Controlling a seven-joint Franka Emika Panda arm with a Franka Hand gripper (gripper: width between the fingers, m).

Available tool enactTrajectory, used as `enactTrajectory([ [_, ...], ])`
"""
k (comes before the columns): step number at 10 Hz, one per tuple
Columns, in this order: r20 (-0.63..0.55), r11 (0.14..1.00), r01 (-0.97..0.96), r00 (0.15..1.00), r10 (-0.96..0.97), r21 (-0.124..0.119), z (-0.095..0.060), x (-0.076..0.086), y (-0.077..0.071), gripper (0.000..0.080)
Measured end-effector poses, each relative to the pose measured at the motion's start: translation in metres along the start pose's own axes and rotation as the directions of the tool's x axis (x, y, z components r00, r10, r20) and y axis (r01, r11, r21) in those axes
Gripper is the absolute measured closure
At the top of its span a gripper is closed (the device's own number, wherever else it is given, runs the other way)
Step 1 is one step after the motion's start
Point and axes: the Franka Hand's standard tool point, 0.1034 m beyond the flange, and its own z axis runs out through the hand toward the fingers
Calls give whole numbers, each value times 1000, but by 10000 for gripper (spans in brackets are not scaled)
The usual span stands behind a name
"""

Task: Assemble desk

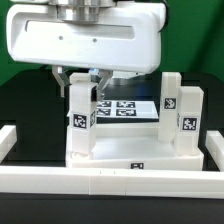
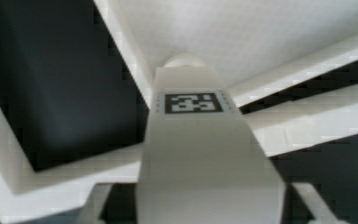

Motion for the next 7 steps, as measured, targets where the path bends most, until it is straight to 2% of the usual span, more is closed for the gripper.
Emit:
enactTrajectory([
  [3, 12, 948, -318, 948, 318, 8, 1, 1, 9, 509],
  [5, 14, 867, -498, 867, 498, 6, 2, 1, 11, 509],
  [7, 16, 740, -672, 740, 672, 4, 2, 1, 10, 509],
])
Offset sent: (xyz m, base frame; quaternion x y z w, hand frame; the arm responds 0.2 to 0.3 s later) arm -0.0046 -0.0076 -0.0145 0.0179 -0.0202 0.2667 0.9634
